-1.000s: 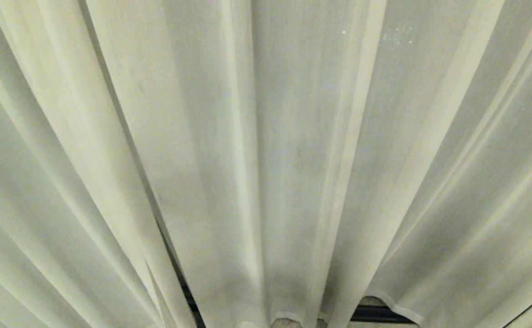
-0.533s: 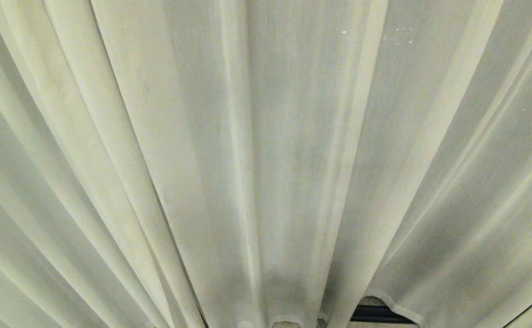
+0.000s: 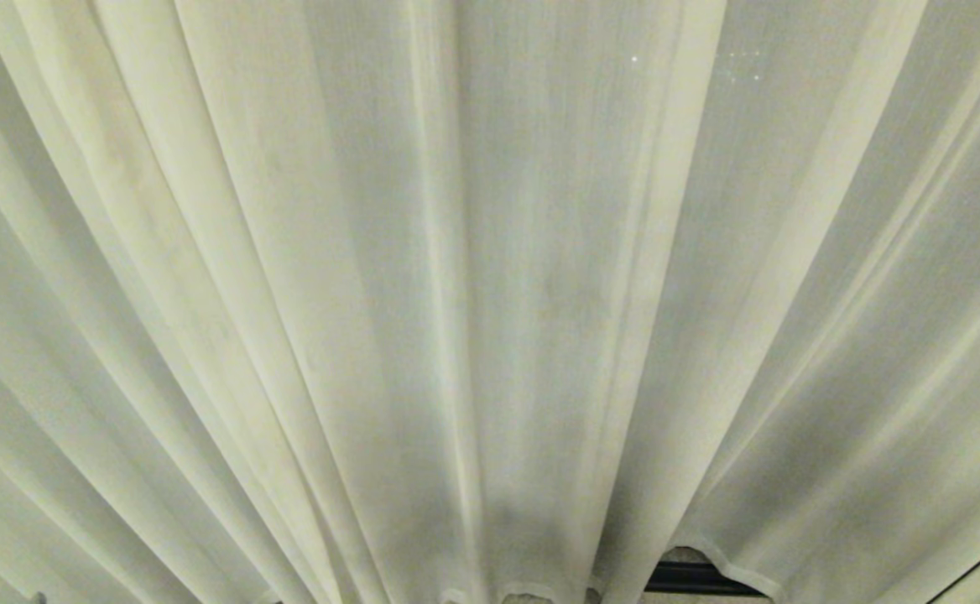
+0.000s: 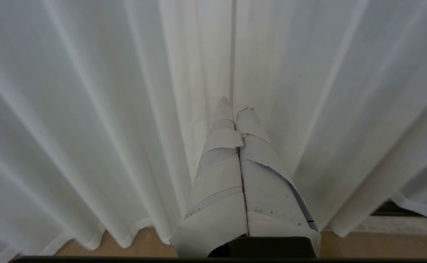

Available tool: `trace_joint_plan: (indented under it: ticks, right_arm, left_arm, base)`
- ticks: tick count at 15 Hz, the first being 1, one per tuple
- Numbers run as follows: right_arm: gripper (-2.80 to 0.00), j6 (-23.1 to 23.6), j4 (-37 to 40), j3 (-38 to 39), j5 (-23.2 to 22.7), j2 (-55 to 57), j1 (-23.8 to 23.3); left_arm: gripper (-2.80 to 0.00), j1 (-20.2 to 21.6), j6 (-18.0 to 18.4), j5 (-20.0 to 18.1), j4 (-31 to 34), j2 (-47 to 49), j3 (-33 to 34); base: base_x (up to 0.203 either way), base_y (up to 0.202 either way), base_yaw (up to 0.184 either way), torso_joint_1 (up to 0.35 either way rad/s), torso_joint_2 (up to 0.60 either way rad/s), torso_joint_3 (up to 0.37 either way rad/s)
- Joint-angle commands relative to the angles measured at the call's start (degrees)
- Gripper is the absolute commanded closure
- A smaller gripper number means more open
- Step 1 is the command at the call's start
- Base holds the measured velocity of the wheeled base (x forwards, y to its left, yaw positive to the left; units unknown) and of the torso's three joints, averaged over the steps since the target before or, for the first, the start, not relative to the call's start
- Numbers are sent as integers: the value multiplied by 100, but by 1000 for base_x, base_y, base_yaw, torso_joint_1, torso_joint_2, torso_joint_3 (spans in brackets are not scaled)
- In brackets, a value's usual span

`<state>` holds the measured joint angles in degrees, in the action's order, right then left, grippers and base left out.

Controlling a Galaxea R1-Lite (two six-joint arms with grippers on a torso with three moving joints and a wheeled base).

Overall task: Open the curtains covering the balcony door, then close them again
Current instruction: Close the outer curtains on both sides

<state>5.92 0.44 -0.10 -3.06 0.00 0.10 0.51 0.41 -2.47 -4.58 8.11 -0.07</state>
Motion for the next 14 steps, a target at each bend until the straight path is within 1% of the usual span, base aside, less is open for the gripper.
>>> trace_joint_plan:
  ticks: [1, 2, 14]
  right_arm:
    - [0, 5, 0, 1, -2, 9, 2]
    - [0, 5, 0, 1, -2, 9, -1]
    - [0, 5, 0, 1, -2, 9, 5]
  left_arm:
    - [0, -31, -49, 232, 409, -767, -11]
    - [0, -42, -84, 334, 444, -811, 7]
    - [0, -43, -90, 334, 449, -811, 7]
  base:
    - [0, 0, 0, 0, 0, 0]
    - [0, 0, 0, 0, 0, 0]
    - [0, 0, 0, 0, 0, 0]
